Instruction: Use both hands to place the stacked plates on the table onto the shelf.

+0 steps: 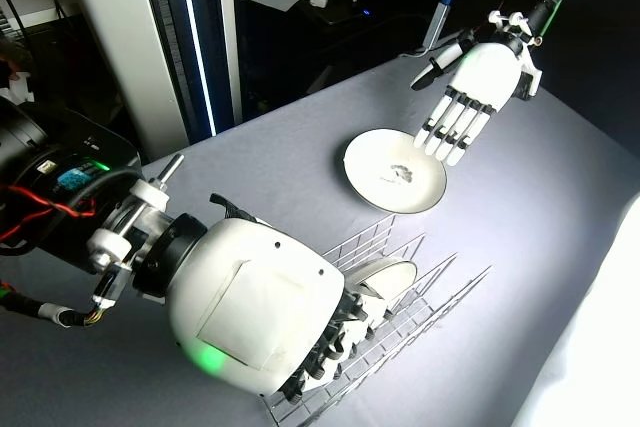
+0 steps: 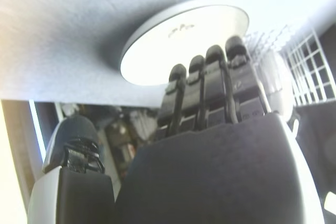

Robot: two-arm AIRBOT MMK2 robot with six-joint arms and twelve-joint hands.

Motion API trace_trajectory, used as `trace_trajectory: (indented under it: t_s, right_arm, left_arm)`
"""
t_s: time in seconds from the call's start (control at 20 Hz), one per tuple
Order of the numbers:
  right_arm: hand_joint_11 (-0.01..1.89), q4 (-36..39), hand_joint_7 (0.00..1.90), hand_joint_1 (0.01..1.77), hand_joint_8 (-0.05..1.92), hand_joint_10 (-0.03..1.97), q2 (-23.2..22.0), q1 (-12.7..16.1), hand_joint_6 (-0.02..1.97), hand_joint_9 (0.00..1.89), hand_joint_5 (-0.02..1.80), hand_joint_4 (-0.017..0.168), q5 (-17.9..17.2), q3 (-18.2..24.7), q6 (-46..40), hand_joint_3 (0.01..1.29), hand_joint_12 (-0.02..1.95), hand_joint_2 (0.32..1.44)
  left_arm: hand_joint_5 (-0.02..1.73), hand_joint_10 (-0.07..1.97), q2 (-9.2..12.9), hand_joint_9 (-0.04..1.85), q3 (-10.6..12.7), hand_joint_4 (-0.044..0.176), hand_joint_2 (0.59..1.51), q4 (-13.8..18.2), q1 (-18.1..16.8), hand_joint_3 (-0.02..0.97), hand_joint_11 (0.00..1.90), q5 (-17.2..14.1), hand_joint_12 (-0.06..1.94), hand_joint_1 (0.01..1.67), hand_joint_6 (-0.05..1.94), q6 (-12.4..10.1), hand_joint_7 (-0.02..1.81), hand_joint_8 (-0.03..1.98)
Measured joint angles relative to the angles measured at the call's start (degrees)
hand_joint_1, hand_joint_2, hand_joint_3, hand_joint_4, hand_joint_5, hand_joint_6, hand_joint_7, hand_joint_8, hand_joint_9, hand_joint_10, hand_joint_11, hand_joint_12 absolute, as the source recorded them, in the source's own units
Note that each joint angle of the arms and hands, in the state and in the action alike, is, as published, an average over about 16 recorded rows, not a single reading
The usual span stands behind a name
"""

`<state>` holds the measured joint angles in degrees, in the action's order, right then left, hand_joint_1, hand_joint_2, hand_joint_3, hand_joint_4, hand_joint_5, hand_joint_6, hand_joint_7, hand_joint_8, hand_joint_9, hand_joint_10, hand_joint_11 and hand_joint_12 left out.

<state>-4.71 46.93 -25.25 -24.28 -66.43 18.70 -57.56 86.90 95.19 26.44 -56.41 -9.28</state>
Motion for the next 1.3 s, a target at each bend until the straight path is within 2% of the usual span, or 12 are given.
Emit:
trace_trajectory:
  t_s: [0.55,0.85,1.3]
  right_arm:
    - [0.22,6.68,0.62,1.2,0.06,0.34,-0.11,1.17,0.09,0.51,0.56,-0.004,-2.45,0.58,0.58,0.01,1.42,1.1]
    - [0.08,18.79,0.44,1.04,0.02,0.21,0.19,2.49,0.04,0.35,0.41,-0.004,-6.61,2.17,0.41,0.01,1.31,1.11]
    - [0.01,45.4,0.12,0.81,0.02,0.06,1.39,1.55,0.04,0.1,0.12,0.002,-14.02,4.2,-0.3,0.01,0.58,1.1]
  left_arm:
    - [0.07,0.01,-1.79,0.07,1.7,-0.001,1.181,-0.27,1.94,0.008,0.05,1.88,0.08,0.01,0.01,-0.25,0.07,0.01]
    - [0.07,0.0,-2.76,0.05,2.92,0.0,1.182,-0.91,2.86,0.007,0.05,2.22,0.08,0.01,0.01,-0.24,0.07,0.01]
    - [0.07,-0.03,-3.92,0.02,4.21,-0.003,1.181,-2.82,6.55,0.007,0.05,2.87,0.09,0.01,-0.01,-0.84,0.06,0.0]
